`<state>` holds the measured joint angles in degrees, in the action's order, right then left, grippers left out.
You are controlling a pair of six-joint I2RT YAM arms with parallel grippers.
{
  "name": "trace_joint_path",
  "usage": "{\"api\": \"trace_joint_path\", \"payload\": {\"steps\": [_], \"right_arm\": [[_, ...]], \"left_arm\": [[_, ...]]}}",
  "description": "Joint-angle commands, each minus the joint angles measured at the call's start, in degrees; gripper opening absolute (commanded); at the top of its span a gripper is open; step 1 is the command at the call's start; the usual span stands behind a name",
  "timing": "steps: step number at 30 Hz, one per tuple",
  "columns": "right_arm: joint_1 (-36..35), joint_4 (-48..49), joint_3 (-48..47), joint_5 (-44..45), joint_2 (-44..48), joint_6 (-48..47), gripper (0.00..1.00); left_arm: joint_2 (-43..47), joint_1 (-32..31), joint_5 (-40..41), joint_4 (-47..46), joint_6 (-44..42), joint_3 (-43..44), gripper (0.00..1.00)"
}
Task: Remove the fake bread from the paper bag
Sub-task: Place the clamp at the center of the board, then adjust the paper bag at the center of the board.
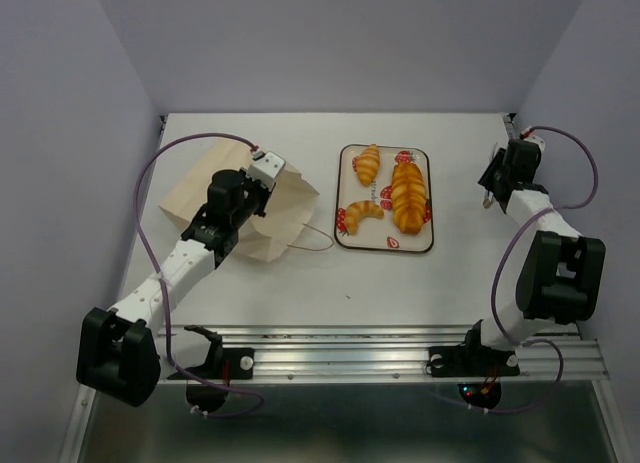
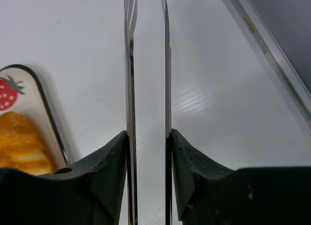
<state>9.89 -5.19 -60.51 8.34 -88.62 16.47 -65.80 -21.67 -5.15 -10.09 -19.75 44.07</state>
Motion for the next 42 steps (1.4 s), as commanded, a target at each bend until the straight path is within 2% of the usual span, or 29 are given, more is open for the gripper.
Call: {"api": "trace_joint_path", "payload": {"steps": [1, 5, 8, 12, 16, 19, 20, 23, 25, 27, 29, 30, 31, 32, 33, 34, 39, 42], "right_arm": [[2.3, 11.0, 2.1, -6.6, -2.9, -7.1, 0.44], [3.7, 12.0, 2.5, -7.8, -7.5, -11.0, 0.49], [3.7, 12.0, 2.6, -6.1, -10.5, -11.1, 0.50], [3.7, 11.9, 3.0, -5.1, -11.6, -9.4, 0.61], [3.7, 11.8, 4.4, -3.1, -11.8, -8.4, 0.70], [3.7, 11.7, 5.2, -2.3, -10.7, -7.2, 0.82], [3.7, 11.0, 5.5, -2.4, -10.3, -6.5, 1.00], [3.7, 9.1, 5.5, -3.1, -7.5, -5.3, 1.00], [3.7, 8.4, 5.8, -3.3, -5.3, -4.6, 1.00], [3.7, 7.6, 6.6, -3.8, -1.5, -3.9, 1.00], [3.7, 7.0, 7.1, -4.7, 1.2, -3.9, 1.00], [3.7, 6.3, 7.5, -5.7, 3.9, -3.6, 1.00], [3.7, 6.0, 7.7, -6.1, 5.2, -3.5, 1.00], [3.7, 5.7, 8.0, -6.9, 7.9, -3.0, 1.00], [3.7, 5.6, 8.5, -7.2, 9.3, -2.8, 1.00], [3.7, 5.4, 9.3, -7.5, 10.6, -2.7, 1.00], [3.7, 2.6, 10.5, -7.9, 17.6, -0.7, 1.00], [3.7, -0.2, 10.2, -7.9, 21.5, 2.5, 1.00]], "left_arm": [[-0.6, -0.1, 2.5, -2.7, 1.7, 3.6, 0.00], [-1.6, 0.0, 4.5, -3.4, 4.5, 4.6, 0.00], [-3.4, 0.0, 10.5, -3.1, 8.3, 6.9, 0.00], [-7.6, -0.1, 15.0, -0.5, 13.8, 12.0, 0.00], [-14.2, -0.1, 25.3, 3.8, 19.4, 18.8, 0.00], [-19.9, 0.0, 31.0, 7.8, 22.5, 24.1, 0.01], [-21.2, 0.0, 32.1, 9.3, 24.0, 25.3, 0.02], [-26.1, 0.0, 33.4, 11.7, 26.4, 29.6, 0.21], [-29.4, 0.0, 33.7, 12.8, 27.4, 32.6, 0.25], [-31.8, 0.0, 34.4, 13.9, 28.4, 35.0, 0.38], [-33.0, 0.0, 34.5, 14.6, 28.8, 36.3, 0.42], [-33.4, 0.1, 34.7, 14.9, 29.2, 37.0, 0.50], [-33.9, 0.0, 34.6, 15.1, 29.5, 37.9, 0.53], [-33.9, 0.0, 34.7, 15.2, 29.9, 38.1, 0.61], [-33.8, 0.0, 34.7, 15.4, 29.9, 38.3, 0.74], [-33.2, 0.0, 34.5, 15.3, 30.2, 38.5, 0.97], [-29.0, 0.1, 33.9, 15.5, 30.4, 37.8, 0.99], [-22.6, 0.0, 32.4, 15.6, 30.8, 36.4, 0.99]]}}
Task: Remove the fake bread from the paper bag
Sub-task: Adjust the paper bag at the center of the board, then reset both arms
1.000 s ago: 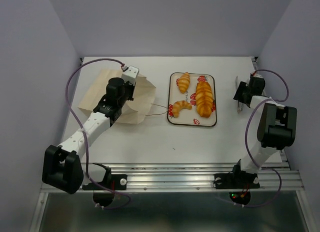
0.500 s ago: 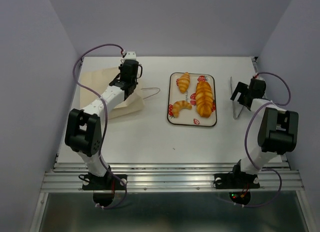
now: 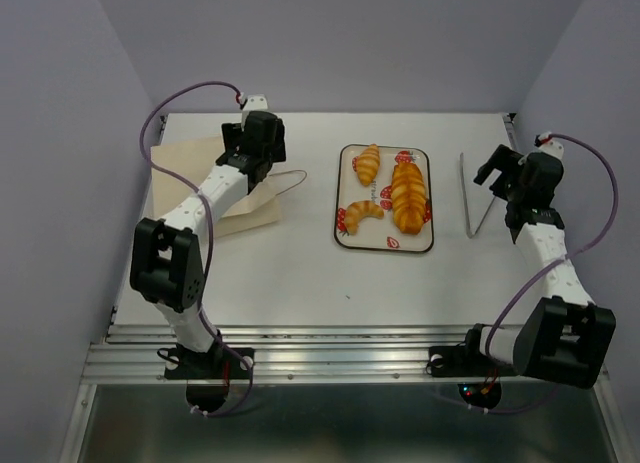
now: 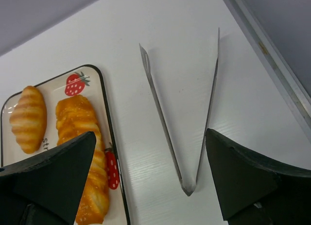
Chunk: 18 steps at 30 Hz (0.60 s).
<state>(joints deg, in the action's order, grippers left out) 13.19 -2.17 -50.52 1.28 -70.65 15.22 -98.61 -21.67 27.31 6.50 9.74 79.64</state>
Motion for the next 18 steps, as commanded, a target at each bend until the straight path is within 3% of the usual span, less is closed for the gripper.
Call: {"api": "trace_joint_path", "payload": {"steps": [1, 11, 18], "right_arm": [[0.4, -3.9, 0.3, -0.8, 4.6, 4.6, 1.00], [0.4, -16.4, 1.6, 7.4, 15.5, 15.7, 1.00], [0.4, -17.9, 5.7, 6.7, 22.5, 15.3, 1.00]], "left_arm": [[12.1, 0.0, -0.7, -1.1, 1.9, -0.3, 0.99], [44.8, 0.0, -13.1, -10.4, 11.0, -21.7, 0.99], [58.8, -0.1, -9.7, -9.6, 16.3, -31.3, 0.99]]}}
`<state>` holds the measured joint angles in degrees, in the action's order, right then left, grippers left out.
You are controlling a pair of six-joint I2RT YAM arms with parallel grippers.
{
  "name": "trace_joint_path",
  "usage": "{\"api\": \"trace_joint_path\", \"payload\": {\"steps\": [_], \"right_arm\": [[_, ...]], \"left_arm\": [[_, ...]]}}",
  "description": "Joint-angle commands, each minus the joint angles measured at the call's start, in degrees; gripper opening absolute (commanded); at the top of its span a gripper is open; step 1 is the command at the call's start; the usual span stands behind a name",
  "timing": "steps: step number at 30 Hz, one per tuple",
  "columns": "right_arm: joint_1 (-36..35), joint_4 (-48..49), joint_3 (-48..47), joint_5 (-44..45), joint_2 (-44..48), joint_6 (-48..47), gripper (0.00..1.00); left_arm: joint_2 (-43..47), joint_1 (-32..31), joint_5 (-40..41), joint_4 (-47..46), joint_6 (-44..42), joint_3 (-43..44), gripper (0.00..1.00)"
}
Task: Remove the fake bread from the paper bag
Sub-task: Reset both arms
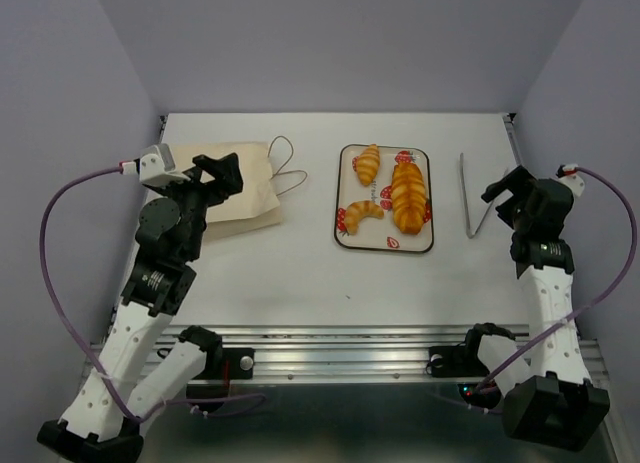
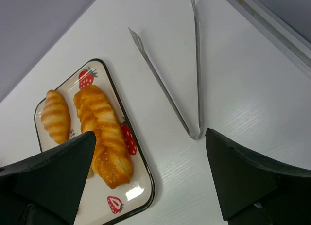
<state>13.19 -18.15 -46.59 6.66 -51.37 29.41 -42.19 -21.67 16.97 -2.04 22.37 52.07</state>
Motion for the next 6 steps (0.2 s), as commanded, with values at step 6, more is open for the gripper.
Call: {"api": "trace_joint_path", "payload": {"steps": [6], "right_arm": [[0.4, -1.7, 2.4, 0.9, 6.9, 1.2, 1.00]], "left_arm": [[5.7, 0.0, 2.5, 1.9, 6.2, -6.0, 0.99]]}}
